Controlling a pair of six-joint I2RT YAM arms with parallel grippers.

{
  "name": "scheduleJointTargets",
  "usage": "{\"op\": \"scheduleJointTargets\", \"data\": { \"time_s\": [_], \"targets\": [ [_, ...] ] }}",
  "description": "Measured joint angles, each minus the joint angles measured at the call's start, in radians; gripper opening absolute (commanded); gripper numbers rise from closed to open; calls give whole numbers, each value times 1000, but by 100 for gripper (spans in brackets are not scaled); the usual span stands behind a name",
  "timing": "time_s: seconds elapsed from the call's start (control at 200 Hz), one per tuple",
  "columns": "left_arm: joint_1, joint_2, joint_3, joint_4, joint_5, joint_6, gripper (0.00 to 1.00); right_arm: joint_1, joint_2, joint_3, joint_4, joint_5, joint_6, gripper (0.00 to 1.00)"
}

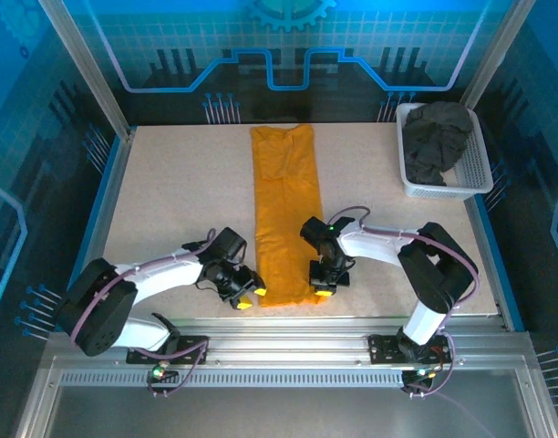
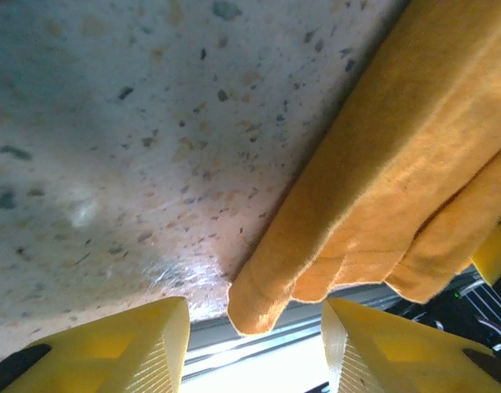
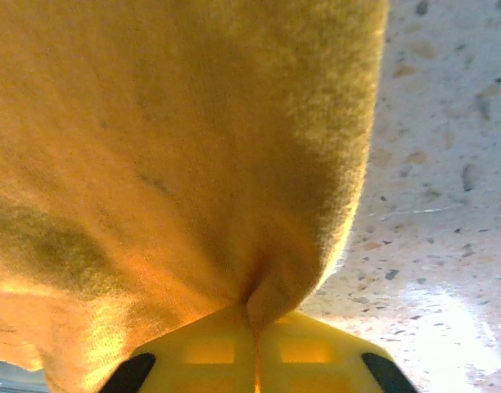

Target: Fold and stack the t-shirts

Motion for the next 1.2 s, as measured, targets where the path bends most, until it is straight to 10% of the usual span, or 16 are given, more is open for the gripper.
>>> {"op": "scheduleJointTargets", "data": {
  "time_s": [0.26,0.665,1.2],
  "targets": [
    [-34,93,40,9,0,-25,38,0,-31,-17,13,-15,25,0],
    [-34,126,74,-60,-24,-66,0,1,-73,-52,19,-53,37,0],
    [-8,-225,30,-65,-161,-67,0,-12,-199,-27,-24,-97,71,0]
  ]
}}
